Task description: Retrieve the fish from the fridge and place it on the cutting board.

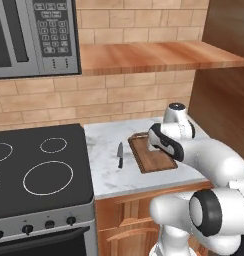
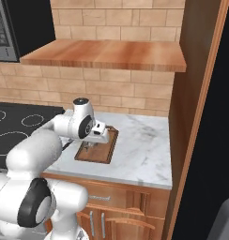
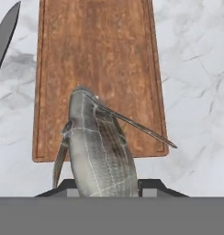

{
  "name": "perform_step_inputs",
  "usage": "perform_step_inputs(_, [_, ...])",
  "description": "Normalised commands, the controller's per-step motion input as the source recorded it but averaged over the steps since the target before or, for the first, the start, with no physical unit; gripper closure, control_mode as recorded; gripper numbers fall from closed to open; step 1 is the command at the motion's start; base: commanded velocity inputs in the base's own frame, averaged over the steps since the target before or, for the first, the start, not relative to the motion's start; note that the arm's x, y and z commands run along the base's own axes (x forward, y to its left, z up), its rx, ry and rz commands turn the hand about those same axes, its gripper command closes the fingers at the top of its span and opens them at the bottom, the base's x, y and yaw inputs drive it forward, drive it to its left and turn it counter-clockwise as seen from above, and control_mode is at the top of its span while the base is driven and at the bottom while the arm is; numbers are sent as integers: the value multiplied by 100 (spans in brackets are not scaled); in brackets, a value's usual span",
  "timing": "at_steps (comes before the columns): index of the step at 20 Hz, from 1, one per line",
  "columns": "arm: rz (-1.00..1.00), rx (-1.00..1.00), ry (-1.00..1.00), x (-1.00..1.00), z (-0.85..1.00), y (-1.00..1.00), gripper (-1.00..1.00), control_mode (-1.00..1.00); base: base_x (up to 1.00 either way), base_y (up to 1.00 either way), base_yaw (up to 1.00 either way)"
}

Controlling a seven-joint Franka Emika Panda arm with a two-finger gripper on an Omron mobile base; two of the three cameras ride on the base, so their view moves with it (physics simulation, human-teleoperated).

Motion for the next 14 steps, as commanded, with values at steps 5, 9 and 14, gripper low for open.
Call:
perform_step_inputs(5, [2, 3, 9, 61, -25, 0, 100, -100, 0, 0, 0])
perform_step_inputs(9, [6, 6, 1, 55, -16, 0, 100, -100, 0, 0, 0])
perform_step_inputs(14, [6, 2, 0, 51, -26, 0, 100, -100, 0, 0, 0])
